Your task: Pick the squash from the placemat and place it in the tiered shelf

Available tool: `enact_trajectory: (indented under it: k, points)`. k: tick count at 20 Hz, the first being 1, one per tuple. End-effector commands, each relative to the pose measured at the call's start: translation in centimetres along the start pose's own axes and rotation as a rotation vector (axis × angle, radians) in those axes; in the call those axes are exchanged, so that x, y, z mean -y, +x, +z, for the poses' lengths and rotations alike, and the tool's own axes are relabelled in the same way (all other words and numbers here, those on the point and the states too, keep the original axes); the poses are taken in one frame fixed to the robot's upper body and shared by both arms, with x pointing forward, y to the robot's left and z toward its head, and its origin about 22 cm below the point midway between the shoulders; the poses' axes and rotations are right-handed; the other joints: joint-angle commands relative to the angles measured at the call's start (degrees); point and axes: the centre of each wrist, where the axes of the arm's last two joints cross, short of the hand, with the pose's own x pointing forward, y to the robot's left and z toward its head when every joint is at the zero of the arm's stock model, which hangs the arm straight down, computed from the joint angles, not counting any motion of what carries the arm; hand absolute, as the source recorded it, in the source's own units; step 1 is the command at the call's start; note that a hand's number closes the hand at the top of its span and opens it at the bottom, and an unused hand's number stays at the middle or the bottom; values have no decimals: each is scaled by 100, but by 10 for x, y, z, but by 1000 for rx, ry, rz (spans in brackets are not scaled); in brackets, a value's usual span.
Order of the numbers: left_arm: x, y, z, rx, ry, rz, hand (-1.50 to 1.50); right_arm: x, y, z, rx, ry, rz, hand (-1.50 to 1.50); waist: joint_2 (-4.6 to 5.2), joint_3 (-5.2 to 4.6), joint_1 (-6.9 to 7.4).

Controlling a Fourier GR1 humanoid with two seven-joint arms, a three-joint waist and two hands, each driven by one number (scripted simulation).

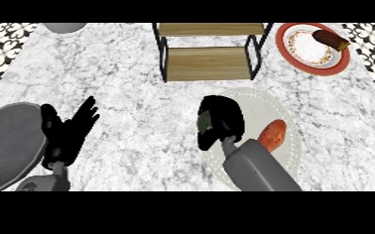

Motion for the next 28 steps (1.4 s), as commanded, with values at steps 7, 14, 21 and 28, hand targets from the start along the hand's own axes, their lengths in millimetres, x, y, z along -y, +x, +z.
enact_trajectory:
  k: [7, 14, 21, 28]
  points:
    - [3, 1, 1, -17, 10, -3, 0, 43, 123, 75, 351, -79, -98, 150, -17, -6, -2]
    - [17, -13, 3, -30, 17, 29, 0, 113, 162, 128, 311, -299, -168, 150, -53, -8, -176]
    - [-1, 3, 3, -32, 23, 24, 0, 192, 199, 127, 271, -402, -160, 150, -32, -8, -132]
    - [-2, -14, 1, -36, 30, 25, 0, 259, 209, 113, 237, -464, -229, 150, -10, -10, -127]
